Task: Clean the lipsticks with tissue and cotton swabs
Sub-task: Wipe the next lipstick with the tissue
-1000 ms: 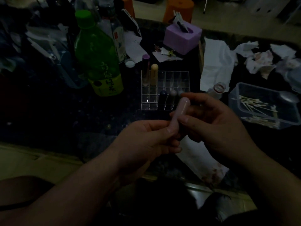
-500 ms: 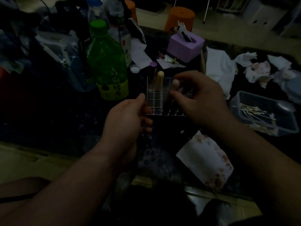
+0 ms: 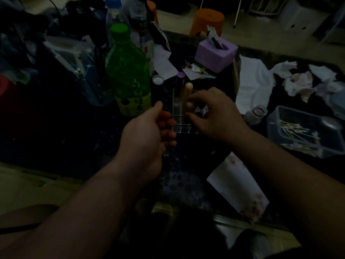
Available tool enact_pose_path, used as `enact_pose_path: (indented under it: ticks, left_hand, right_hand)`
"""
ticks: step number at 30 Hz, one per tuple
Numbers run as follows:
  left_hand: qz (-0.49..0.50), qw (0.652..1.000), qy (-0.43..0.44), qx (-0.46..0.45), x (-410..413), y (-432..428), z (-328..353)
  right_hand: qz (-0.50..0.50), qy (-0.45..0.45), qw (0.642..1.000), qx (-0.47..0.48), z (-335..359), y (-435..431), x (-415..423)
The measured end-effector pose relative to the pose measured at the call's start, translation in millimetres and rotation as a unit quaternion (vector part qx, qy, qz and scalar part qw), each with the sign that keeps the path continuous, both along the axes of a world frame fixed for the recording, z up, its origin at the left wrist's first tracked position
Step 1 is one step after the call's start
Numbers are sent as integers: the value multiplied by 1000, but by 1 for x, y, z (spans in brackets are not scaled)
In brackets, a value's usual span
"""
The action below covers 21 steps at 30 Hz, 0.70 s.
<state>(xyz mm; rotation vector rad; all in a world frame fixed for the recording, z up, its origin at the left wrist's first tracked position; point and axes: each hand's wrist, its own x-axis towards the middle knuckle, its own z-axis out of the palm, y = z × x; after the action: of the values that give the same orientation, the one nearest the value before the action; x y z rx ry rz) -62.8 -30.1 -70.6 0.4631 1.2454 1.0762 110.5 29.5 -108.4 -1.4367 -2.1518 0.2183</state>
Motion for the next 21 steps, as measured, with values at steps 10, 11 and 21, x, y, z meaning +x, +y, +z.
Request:
enact_pose_path:
  ticks: [10, 11, 21]
  left_hand:
    - [11, 1000, 6, 14, 3, -1, 2]
    - [12, 1000, 6, 15, 3, -1, 1]
    - [26, 999, 9, 26, 1, 3, 1]
  right_hand:
    - [7, -104, 994, -23, -3, 1, -5]
    - [6, -89, 996, -25, -1, 1, -5]
    - [-142, 57, 984, -88, 16, 37, -2]
